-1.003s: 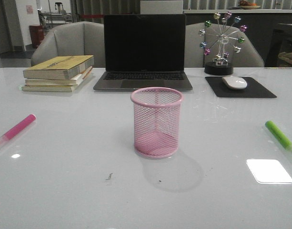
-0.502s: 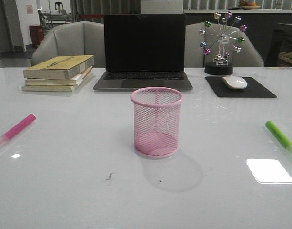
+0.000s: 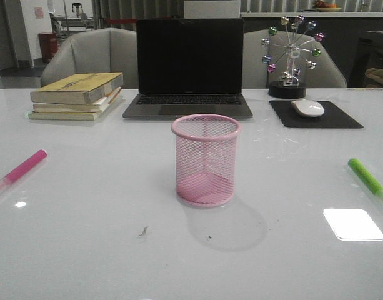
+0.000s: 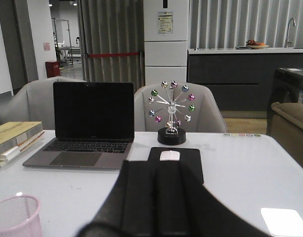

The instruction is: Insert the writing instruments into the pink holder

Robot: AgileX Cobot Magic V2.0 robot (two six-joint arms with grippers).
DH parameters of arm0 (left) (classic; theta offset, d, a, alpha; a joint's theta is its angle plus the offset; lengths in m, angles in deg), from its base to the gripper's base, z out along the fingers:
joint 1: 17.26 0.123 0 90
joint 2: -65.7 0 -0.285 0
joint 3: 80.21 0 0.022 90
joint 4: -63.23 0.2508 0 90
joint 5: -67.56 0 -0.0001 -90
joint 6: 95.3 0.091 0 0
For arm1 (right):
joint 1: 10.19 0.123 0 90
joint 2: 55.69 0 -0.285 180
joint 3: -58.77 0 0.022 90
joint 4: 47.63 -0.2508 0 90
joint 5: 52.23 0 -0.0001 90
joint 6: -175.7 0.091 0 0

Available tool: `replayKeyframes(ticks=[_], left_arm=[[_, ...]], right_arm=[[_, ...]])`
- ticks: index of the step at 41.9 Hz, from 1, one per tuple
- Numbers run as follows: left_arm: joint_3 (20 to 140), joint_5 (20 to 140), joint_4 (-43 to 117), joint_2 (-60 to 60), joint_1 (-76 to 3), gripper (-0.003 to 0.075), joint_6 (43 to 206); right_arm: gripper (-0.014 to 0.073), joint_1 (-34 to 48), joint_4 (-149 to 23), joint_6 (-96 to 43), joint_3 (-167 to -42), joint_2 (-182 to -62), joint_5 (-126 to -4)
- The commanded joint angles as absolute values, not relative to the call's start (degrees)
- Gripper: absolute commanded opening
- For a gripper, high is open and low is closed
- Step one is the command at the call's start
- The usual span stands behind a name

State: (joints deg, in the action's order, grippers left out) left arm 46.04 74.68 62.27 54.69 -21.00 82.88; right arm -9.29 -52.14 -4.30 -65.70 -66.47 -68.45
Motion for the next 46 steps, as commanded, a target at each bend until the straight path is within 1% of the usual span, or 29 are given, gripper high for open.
replayKeyframes(ticks=[1,6,11,14,21,31,34,35,37,38,39,40,41,43,46], left_arm=[[54.9,78.0,62.2,48.9,-21.4,0.0091,82.6],[62.6,86.2,62.2,42.4,-21.4,0.0091,82.6],[66.3,92.2,62.2,36.7,-21.4,0.0091,82.6],[66.5,93.8,62.2,33.9,-21.4,0.0091,82.6],[66.5,102.2,62.6,27.8,-21.4,0.0091,82.6],[64.7,104.0,62.9,20.3,-21.4,0.0092,82.6],[64.4,104.1,63.2,18.8,-21.4,0.0102,82.6],[64.3,104.1,63.2,18.1,-21.4,0.012,82.6],[64.2,104.1,63.2,17.3,-21.4,0.0169,83.1],[64.2,103.9,63.7,16.8,-21.4,0.0216,83.1],[64.2,103.8,64.0,16.5,-21.4,0.026,83.1],[64.2,103.7,64.1,16.1,-21.4,0.0324,83.1],[64.2,103.7,64.4,15.8,-21.4,0.0375,83.1],[64.2,103.6,64.5,15.4,-21.4,0.0489,83.1],[64.2,103.6,64.5,14.8,-21.4,0.0603,83.5]], right_arm=[[0.0057,-9.2,-52.2,-4.7,-74.5,-72.4,-69.3],[0.0057,-9.2,-52.2,-4.7,-81.5,-79.1,-74.6],[0.0057,-9.2,-52.2,-4.7,-85.2,-85.9,-79.5],[0.0057,-9.2,-52.2,-4.7,-85.2,-89.2,-80.8],[0.0057,-9.2,-52.2,-4.7,-85.2,-97.0,-85.4],[0.0058,-9.2,-52.2,-4.7,-85.2,-108.0,-86.9],[0.0072,-9.2,-52.2,-4.7,-85.2,-110.6,-87.6],[0.0089,-9.2,-52.2,-4.7,-85.2,-111.9,-88.0],[0.0157,-9.2,-52.2,-4.7,-85.2,-113.8,-88.5],[0.0198,-9.2,-52.2,-4.7,-85.2,-115.1,-88.9],[0.0259,-9.2,-52.2,-4.7,-85.2,-116.3,-89.1],[0.0323,-9.2,-52.2,-4.7,-85.2,-117.3,-89.2],[0.0356,-9.2,-52.2,-4.7,-85.2,-118.3,-89.2],[0.0465,-9.2,-52.2,-4.7,-85.2,-120.5,-89.2],[0.0539,-9.2,-52.2,-4.7,-85.3,-123.2,-88.8]])
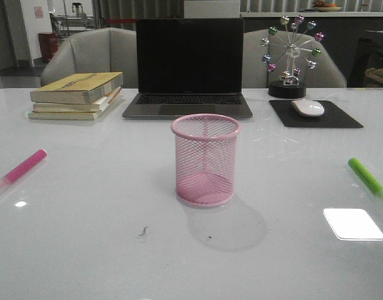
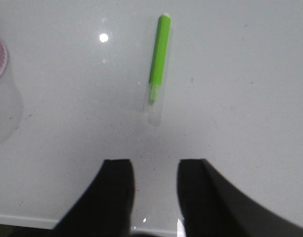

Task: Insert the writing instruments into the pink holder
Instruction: 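Lower the right gripper onto the green marker and grasp it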

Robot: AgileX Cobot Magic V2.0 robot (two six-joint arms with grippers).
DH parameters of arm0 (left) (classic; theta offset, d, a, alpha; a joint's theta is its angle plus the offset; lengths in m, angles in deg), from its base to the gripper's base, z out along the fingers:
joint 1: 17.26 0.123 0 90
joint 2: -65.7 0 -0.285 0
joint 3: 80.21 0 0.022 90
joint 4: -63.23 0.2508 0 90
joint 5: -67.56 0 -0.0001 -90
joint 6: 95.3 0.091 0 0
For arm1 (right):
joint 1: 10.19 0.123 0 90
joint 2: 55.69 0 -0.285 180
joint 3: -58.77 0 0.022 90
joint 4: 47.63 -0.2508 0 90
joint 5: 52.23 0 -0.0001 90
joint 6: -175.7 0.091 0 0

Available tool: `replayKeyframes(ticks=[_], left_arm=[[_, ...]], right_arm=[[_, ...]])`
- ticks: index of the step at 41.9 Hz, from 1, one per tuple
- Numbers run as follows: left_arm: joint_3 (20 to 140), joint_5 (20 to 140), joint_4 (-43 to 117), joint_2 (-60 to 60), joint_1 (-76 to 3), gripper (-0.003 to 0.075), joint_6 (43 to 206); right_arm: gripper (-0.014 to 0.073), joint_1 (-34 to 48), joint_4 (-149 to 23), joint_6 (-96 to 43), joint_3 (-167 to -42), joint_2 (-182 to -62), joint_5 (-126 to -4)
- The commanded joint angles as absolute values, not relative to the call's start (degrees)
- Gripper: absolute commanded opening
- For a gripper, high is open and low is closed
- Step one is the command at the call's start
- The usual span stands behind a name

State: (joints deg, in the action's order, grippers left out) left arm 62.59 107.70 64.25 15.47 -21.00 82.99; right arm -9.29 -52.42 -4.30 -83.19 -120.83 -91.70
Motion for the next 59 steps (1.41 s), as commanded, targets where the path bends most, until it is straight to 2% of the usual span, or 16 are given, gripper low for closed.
replayKeyframes(ticks=[1,7,19,28,35,50,52,59], left_arm=[[64.2,103.6,64.5,14.4,-21.4,0.0622,84.1],[64.2,102.8,62.6,14.5,-25.4,0.0633,85.8],[64.2,101.8,62.6,14.5,-45.2,0.0633,86.0],[64.2,101.8,62.6,14.5,-54.3,0.0633,86.0],[64.2,101.8,62.5,14.5,-56.9,0.0633,86.0],[64.2,101.8,62.5,14.5,-57.0,0.0633,86.0],[64.2,101.8,62.4,14.5,-57.0,0.0633,86.0],[64.2,101.8,62.4,14.5,-57.0,0.0633,86.0]], right_arm=[[0.0549,-9.2,-52.2,-4.7,-85.4,-124.6,-88.5],[0.055,-9.1,-52.2,-4.7,-87.5,-131.5,-86.3],[0.055,-9.1,-52.2,-4.7,-97.2,-146.0,-85.3],[0.055,-9.1,-52.2,-4.7,-106.3,-157.0,-86.1],[0.055,-9.1,-52.2,-4.7,-112.7,-164.1,-88.1],[0.0547,-9.1,-52.2,-4.7,-121.8,-174.3,-91.3],[0.0527,-9.1,-51.8,-4.7,-122.5,-175.0,-91.6],[0.0364,-9.1,-51.1,-4.7,-124.4,-176.8,-92.9]])
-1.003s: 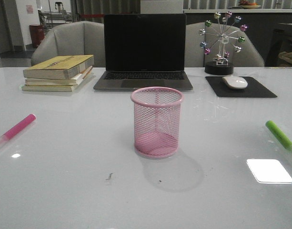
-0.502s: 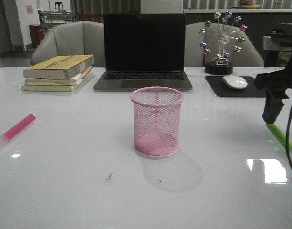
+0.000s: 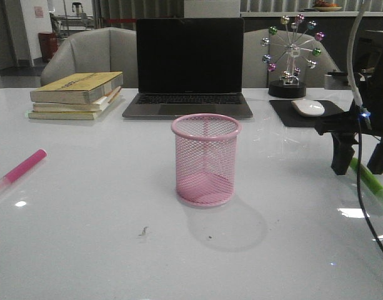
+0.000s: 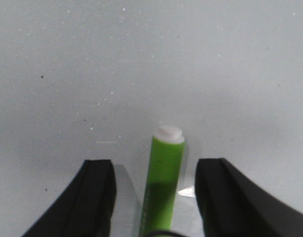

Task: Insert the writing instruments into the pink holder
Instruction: 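Lower the right gripper onto the green marker and grasp it, then carry the green marker over the pink holder and drop it in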

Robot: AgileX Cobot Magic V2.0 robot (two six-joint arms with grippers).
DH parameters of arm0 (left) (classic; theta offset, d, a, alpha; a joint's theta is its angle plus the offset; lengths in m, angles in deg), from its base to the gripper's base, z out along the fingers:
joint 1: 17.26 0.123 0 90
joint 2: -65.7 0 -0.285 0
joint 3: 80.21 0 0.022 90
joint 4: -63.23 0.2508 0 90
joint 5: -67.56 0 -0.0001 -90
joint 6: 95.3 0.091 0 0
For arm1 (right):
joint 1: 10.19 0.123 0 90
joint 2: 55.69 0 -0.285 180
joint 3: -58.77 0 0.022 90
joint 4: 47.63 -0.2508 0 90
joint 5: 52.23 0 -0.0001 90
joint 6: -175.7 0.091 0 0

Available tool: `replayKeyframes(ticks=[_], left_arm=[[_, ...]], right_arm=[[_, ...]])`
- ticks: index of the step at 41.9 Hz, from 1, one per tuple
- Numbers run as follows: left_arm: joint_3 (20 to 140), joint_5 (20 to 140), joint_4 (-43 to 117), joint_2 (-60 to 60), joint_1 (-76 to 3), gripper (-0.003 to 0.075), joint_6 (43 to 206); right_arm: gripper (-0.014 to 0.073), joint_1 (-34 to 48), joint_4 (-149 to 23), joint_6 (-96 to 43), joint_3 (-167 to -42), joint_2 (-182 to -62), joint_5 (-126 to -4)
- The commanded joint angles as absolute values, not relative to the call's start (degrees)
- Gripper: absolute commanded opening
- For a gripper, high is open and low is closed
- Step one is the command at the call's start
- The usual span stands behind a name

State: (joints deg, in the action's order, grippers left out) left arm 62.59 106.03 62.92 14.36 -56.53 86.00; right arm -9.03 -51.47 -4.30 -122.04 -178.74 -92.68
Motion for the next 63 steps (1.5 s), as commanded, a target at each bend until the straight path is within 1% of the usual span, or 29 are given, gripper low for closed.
replayKeyframes(ticks=[1,7,10,14,18,22,29,36,43,49,53,54,57,63], left_arm=[[64.2,101.8,62.4,14.5,-57.0,0.0633,86.0],[64.2,101.9,62.4,14.5,-57.0,0.0633,86.0],[64.2,101.9,62.4,14.5,-57.0,0.0633,86.0],[64.2,101.9,62.4,14.5,-57.0,0.0633,86.0],[64.2,101.9,62.4,14.5,-57.0,0.0633,86.0],[64.2,101.9,62.4,14.5,-57.0,0.0633,86.0],[64.2,101.9,62.4,14.5,-57.0,0.0633,86.0],[64.2,101.9,62.4,14.5,-57.0,0.0633,86.0],[64.2,101.9,62.4,14.5,-57.0,0.0633,86.0],[64.2,101.9,62.4,14.5,-57.0,0.0633,86.0],[64.2,101.9,62.4,14.5,-57.0,0.0633,86.0],[64.2,101.9,62.4,14.5,-57.0,0.0633,86.0],[64.2,101.9,62.4,14.5,-57.0,0.0633,86.0],[64.2,101.9,62.4,14.5,-57.0,0.0633,86.0]], right_arm=[[0.034,-9.1,-51.0,-4.7,-124.6,-176.9,-93.1],[0.0178,-9.1,-51.0,-4.7,-125.3,-177.0,-94.1],[0.0129,-9.1,-51.0,-4.7,-125.7,-176.7,-94.7],[0.0094,-8.8,-51.3,-5.6,-125.6,-174.7,-95.0],[0.0089,-7.5,-53.4,-8.5,-123.9,-170.2,-92.0],[0.0089,-5.2,-56.9,-10.1,-119.6,-163.0,-83.8],[0.0089,1.9,-59.4,-10.5,-108.6,-149.1,-61.9],[0.0089,11.0,-59.5,-10.4,-99.2,-141.1,-39.2],[0.0089,18.6,-59.5,-10.3,-94.8,-142.3,-26.4],[0.0089,23.3,-59.5,-10.2,-94.6,-146.9,-21.5],[0.0089,24.9,-59.5,-10.2,-94.6,-150.7,-18.1],[0.0104,25.3,-59.5,-10.2,-94.6,-158.0,-16.2],[0.0162,25.3,-59.5,-10.2,-94.6,-159.5,-16.2],[0.036,25.3,-59.5,-10.2,-94.6,-159.9,-16.2]])
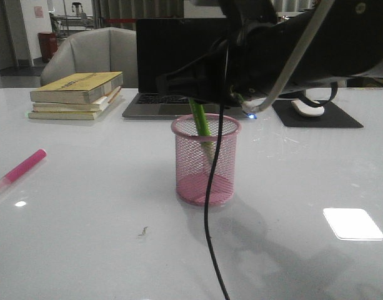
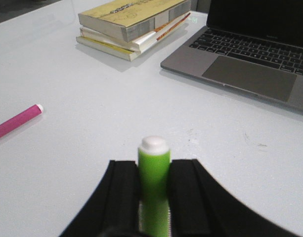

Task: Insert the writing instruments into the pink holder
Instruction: 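Carry the green marker over the pink holder and drop it in, then lift the right gripper away from the holder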

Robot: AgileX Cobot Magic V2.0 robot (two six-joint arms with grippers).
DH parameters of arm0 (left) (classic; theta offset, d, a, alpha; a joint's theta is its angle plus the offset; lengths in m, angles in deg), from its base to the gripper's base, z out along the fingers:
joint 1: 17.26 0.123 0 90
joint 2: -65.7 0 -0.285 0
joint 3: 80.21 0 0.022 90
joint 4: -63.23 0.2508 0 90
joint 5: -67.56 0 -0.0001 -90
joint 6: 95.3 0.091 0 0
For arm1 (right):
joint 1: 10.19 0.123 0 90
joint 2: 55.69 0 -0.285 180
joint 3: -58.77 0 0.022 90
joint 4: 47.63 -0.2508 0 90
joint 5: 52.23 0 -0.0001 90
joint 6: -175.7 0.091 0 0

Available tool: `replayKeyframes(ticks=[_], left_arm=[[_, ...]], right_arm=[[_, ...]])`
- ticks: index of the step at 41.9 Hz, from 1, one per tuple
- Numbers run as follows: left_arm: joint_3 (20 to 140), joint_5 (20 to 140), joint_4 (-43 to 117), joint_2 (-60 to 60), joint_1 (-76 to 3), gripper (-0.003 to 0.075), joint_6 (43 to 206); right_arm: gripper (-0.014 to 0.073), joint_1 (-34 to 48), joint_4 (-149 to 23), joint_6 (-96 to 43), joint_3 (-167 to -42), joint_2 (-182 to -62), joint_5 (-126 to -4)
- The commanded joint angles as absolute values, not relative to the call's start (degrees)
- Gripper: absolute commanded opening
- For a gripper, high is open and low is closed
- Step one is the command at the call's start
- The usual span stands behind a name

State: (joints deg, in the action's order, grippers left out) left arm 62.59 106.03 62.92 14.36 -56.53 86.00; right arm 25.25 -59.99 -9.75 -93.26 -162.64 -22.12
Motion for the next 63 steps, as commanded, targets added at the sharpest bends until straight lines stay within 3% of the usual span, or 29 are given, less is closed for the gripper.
replayKeyframes(ticks=[1,7,24,33,39,48,63], left_arm=[[64.2,101.9,62.4,14.5,-57.0,0.0633,86.0],[64.2,101.8,62.4,14.5,-57.0,0.0633,86.0],[64.2,101.8,62.4,14.5,-57.0,0.0633,86.0],[64.2,101.8,62.4,14.5,-57.0,0.0633,86.0],[64.2,101.8,62.4,14.5,-57.0,0.0633,86.0],[64.3,102.6,63.2,14.3,-55.6,0.0633,80.3],[71.5,107.9,63.8,0.8,-36.4,0.0633,78.1]], right_arm=[[0.0379,25.3,-59.5,-10.2,-94.6,-159.5,-16.3],[0.0402,25.2,-59.5,-10.7,-94.6,-153.5,-24.1],[0.0402,24.9,-58.1,-13.4,-93.8,-125.8,-70.1],[0.0402,24.9,-53.6,-12.6,-89.0,-113.8,-83.5],[0.0392,24.9,-47.6,-5.1,-86.1,-108.0,-92.2],[0.0391,24.9,-41.0,3.0,-82.5,-102.1,-94.5],[0.0392,24.9,-41.0,3.0,-82.3,-101.5,-95.5]])
